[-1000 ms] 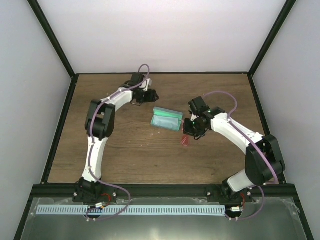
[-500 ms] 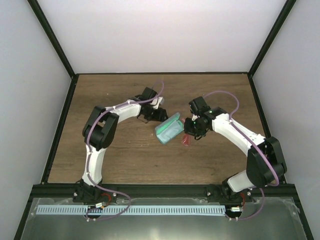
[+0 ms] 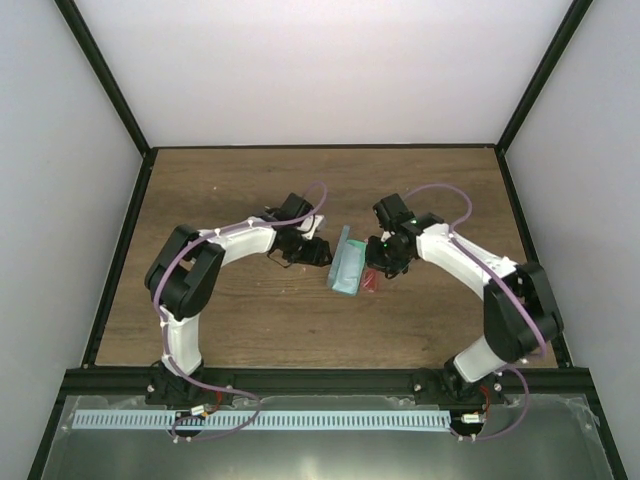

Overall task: Organize the sunglasses
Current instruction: Adjust the sunglasses case at the center of the board, then place the sunglasses in the sunglasses case, then close the sunglasses case at the center of the board.

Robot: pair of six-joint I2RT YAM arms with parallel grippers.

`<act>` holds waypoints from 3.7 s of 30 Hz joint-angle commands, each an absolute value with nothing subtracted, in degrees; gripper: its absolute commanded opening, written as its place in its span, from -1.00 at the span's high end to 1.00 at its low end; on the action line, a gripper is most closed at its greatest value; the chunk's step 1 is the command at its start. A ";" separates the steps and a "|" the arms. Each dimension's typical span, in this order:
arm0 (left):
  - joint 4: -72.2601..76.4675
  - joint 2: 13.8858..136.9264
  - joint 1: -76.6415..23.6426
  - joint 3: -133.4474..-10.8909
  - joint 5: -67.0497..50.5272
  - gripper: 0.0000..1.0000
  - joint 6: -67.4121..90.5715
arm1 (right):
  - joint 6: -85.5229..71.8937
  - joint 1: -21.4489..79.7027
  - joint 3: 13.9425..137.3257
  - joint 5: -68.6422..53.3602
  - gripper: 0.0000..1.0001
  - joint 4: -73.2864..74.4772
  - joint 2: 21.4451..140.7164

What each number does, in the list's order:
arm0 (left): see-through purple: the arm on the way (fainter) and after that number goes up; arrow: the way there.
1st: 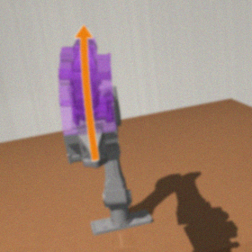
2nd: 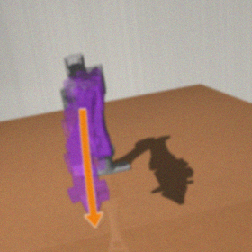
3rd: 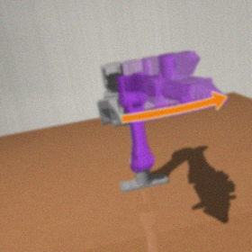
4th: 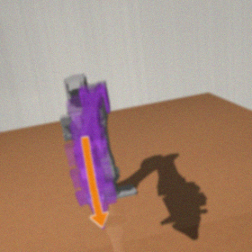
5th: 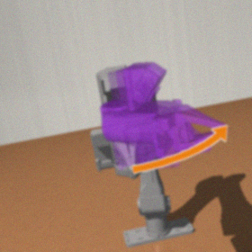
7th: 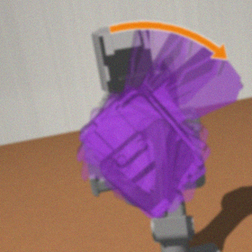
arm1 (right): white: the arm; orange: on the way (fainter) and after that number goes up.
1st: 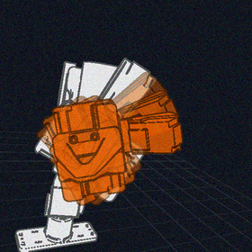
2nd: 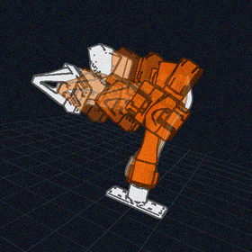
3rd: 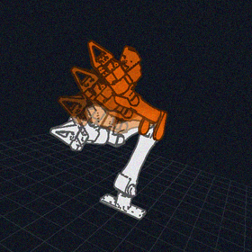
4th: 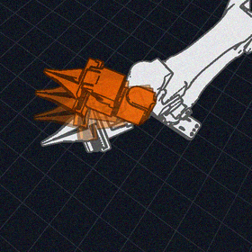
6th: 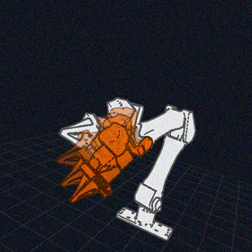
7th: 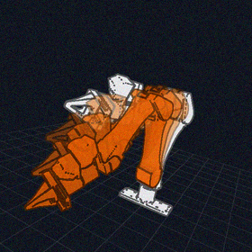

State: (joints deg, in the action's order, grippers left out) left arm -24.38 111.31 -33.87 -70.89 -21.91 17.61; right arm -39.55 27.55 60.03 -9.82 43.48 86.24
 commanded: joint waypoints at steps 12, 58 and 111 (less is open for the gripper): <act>-24.74 107.33 -35.24 -68.29 -18.38 -0.31 17.23 | -41.63 27.57 73.80 -11.98 0.83 45.54 101.79; -29.98 104.90 -34.90 -74.58 -19.17 -0.31 15.34 | -41.42 24.44 56.96 -16.00 0.99 31.69 99.35; -28.93 110.51 -37.33 -82.65 -19.76 -0.29 21.40 | -36.60 24.43 58.30 -23.63 0.99 26.78 107.88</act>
State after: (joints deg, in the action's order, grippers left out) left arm -30.00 111.59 -37.78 -83.13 -18.57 20.16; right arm -37.41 23.83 58.17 -27.31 24.14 104.73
